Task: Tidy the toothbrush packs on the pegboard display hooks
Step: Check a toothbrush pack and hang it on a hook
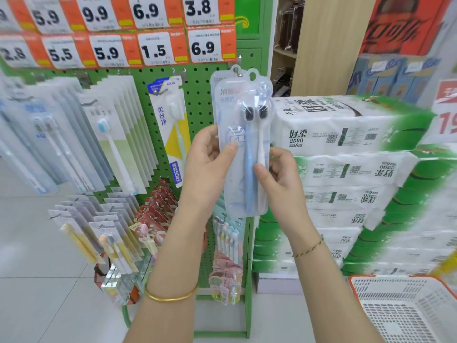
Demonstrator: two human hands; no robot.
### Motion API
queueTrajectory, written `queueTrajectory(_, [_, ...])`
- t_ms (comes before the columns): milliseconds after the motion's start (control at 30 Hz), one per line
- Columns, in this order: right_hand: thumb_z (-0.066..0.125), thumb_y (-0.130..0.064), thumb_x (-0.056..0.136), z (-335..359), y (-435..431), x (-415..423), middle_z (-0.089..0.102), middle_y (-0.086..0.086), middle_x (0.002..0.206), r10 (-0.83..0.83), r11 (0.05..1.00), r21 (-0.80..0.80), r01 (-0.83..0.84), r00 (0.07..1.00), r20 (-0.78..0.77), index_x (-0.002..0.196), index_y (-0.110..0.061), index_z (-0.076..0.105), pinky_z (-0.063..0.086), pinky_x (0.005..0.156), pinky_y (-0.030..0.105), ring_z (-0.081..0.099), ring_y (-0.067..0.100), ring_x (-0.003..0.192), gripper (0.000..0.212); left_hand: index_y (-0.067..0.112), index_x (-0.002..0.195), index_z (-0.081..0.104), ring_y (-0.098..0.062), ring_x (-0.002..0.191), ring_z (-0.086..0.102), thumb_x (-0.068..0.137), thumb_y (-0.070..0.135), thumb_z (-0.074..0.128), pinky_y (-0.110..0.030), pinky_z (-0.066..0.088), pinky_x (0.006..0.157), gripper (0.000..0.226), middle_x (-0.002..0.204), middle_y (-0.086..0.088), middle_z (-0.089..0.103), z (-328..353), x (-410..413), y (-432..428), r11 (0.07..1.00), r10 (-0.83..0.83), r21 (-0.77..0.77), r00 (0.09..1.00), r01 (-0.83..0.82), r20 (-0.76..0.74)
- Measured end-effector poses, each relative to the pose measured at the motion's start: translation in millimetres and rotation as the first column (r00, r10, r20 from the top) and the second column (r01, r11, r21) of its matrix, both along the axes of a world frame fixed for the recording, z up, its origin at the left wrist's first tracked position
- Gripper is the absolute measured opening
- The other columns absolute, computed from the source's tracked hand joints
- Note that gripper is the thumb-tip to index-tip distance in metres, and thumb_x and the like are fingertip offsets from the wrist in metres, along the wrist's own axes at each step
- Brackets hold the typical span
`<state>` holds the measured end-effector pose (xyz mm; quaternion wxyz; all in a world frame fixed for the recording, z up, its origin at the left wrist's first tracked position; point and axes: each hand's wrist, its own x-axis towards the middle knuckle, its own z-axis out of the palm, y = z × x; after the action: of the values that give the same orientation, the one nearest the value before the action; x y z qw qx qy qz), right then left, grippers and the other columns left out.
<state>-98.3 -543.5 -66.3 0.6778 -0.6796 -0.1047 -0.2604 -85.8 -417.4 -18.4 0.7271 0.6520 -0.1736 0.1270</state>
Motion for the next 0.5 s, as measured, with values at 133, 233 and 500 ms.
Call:
queueTrajectory(133, [0.055,-0.007,0.094,6,6,11,0.063,0.002,0.096,0.005,1.0,-0.026,-0.005,1.0,-0.011,0.1,-0.029,0.048,0.049,0.074,0.018,0.063,0.004,0.086,0.025,0.01,0.12,0.055,-0.019,0.1,0.064,0.094,0.007,0.055,-0.03,0.054,0.086,0.026,0.111,-0.01,0.066,3,10,4,0.999,0.035,0.016,0.999,-0.035,-0.018])
queueTrajectory(233, [0.055,-0.008,0.094,5,8,18,0.064,0.005,0.097,0.0,1.0,-0.029,0.0,1.0,-0.022,0.099,-0.03,0.048,0.051,0.075,0.021,0.064,0.007,0.086,0.024,0.012,0.119,0.056,-0.016,0.097,0.064,0.094,0.007,0.055,-0.028,0.055,0.083,0.025,0.108,-0.007,0.067,5,15,5,0.999,0.045,0.013,0.998,-0.044,-0.039])
queueTrajectory(500, [0.055,-0.009,0.093,3,7,40,0.064,0.005,0.1,-0.036,0.997,-0.074,0.033,0.998,-0.044,0.099,-0.028,0.047,0.051,0.076,0.023,0.063,0.008,0.088,0.021,0.014,0.119,0.055,-0.015,0.096,0.066,0.094,0.009,0.055,-0.027,0.055,0.083,0.026,0.108,-0.006,0.067,4,33,6,0.997,0.058,0.05,0.996,-0.055,-0.069])
